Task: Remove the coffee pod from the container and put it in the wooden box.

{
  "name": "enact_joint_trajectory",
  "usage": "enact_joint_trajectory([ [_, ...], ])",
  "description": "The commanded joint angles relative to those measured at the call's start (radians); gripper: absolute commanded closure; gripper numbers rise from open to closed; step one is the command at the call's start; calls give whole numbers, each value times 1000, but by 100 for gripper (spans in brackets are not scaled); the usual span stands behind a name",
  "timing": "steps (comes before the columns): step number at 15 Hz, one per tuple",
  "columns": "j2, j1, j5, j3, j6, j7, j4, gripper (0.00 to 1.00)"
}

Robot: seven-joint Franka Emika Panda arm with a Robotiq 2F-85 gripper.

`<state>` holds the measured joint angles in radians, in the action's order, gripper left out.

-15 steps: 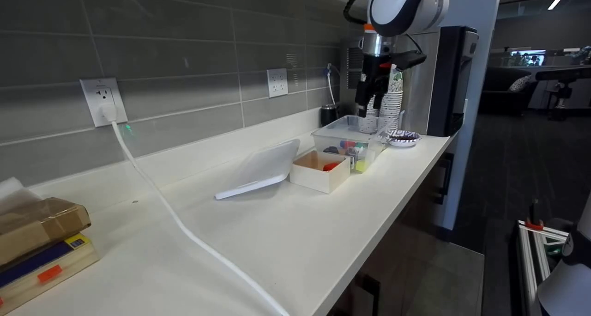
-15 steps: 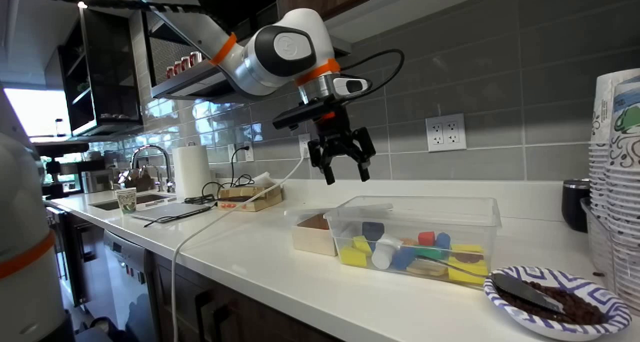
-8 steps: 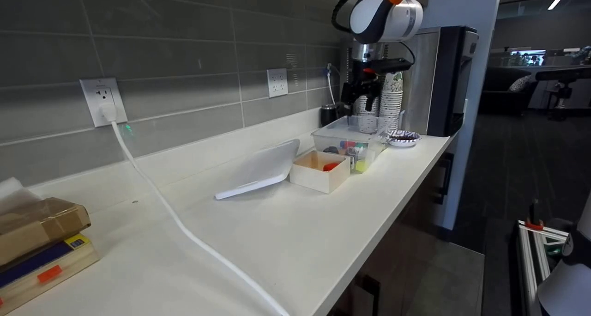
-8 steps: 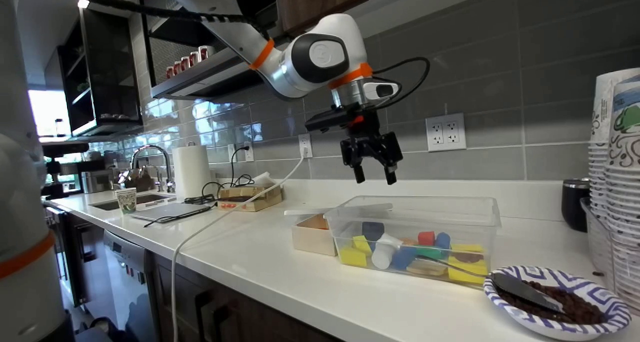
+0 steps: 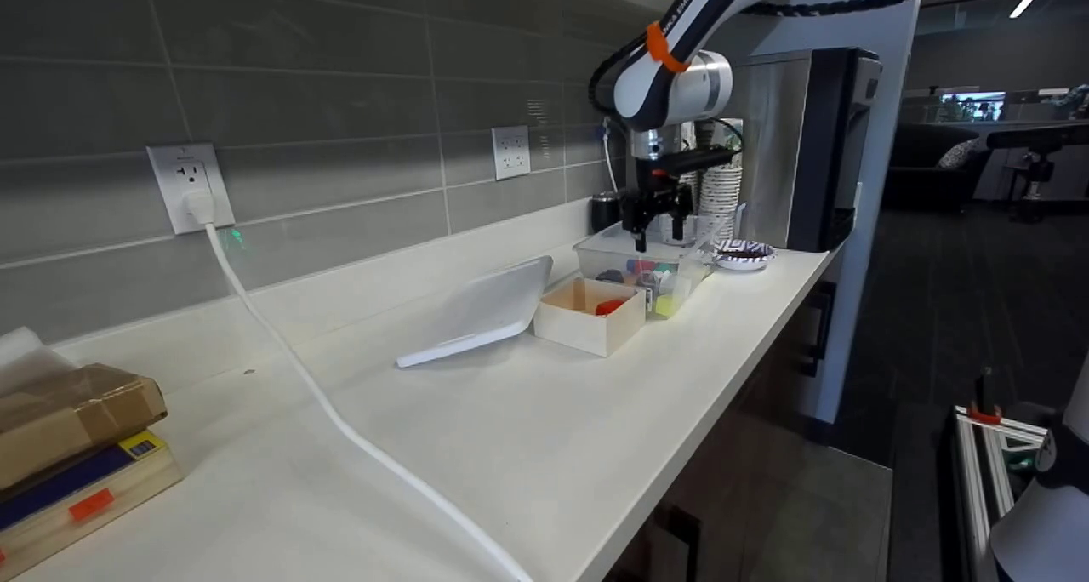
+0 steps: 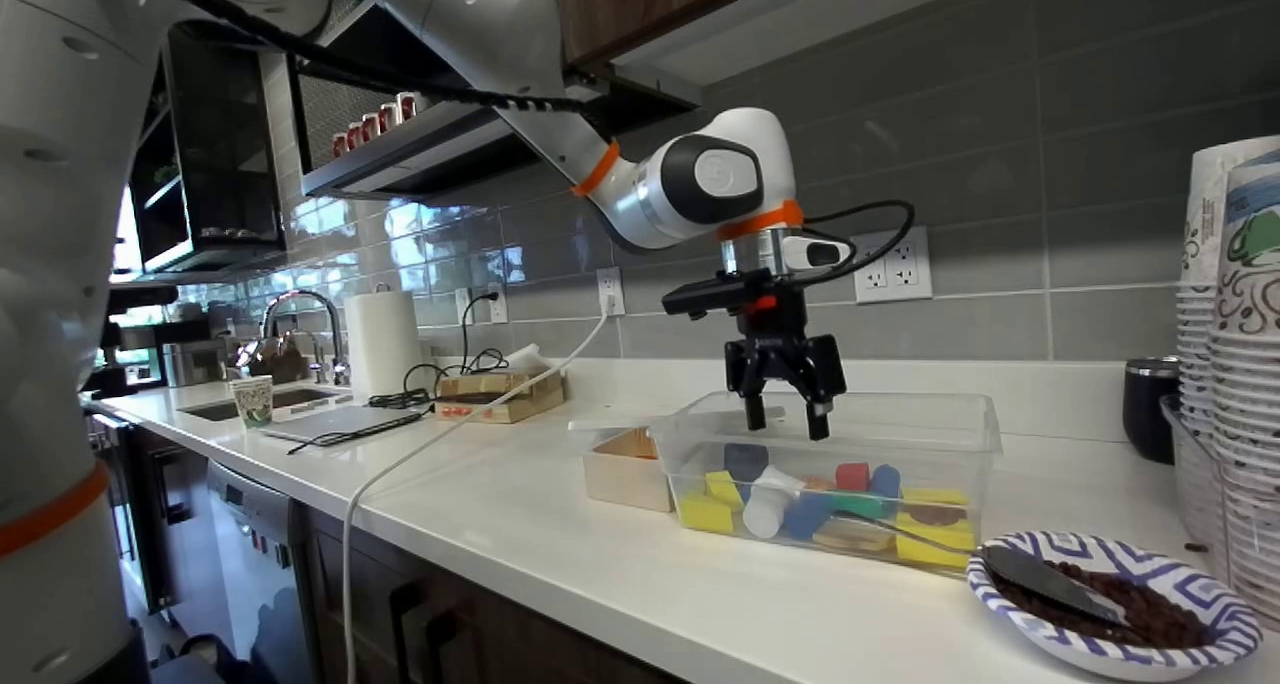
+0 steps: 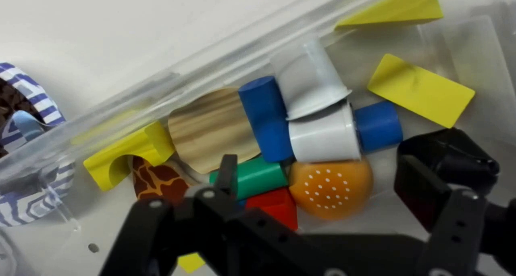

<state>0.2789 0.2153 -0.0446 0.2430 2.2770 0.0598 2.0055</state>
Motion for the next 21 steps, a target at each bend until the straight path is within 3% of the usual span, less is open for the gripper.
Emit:
enact_joint_trajectory([
  [1, 97, 21, 28, -20, -85, -10, -107, 0],
  [13, 194, 37, 25, -32, -161, -20, -172, 0],
  [15, 198, 37, 27, -36, -159, -20, -175, 28],
  [21, 206, 38, 32, -45, -145, -22, -195, 72],
])
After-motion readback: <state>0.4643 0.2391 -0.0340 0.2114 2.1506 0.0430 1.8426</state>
